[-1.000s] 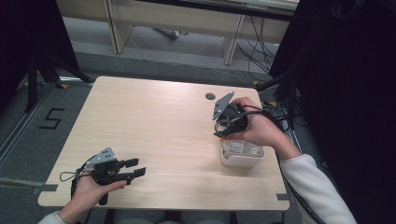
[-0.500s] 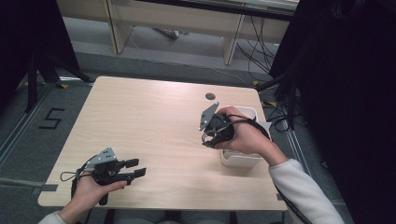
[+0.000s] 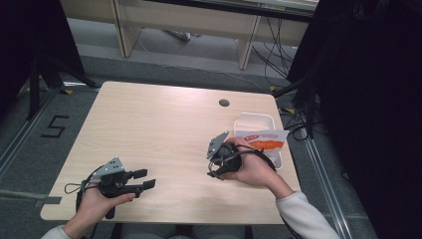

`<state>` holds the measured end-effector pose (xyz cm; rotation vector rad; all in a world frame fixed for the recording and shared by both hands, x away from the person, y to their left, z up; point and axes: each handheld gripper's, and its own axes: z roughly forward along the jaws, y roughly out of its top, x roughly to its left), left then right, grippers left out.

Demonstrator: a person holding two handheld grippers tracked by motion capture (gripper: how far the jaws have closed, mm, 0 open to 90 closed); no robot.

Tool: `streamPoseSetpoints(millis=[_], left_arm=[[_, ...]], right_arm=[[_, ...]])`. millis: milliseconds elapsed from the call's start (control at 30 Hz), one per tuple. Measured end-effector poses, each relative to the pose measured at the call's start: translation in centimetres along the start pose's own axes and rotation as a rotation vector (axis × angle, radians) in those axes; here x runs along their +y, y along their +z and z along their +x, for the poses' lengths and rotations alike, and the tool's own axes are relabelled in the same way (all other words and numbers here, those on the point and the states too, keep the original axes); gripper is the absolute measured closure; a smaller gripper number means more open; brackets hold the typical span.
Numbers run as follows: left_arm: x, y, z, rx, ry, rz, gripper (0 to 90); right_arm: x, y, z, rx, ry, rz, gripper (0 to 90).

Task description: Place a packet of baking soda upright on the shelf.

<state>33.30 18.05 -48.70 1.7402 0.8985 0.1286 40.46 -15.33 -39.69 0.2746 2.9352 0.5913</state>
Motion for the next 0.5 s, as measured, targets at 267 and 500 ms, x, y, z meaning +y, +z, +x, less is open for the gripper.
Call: streamPoseSetpoints(millis=[267,500], left_arm=[[0.0,-0.1,0.0,0.016,0.002,0.0,40.5],[0.1,0.0,0.1,0.008,0.006,0.006,39.2]], right_arm=[[-2.2,3.4,0.9,0.049,0.029,-0.015,50.3],[-2.4,3.1,1.0,0.029,0.044,-0.015,47.9]])
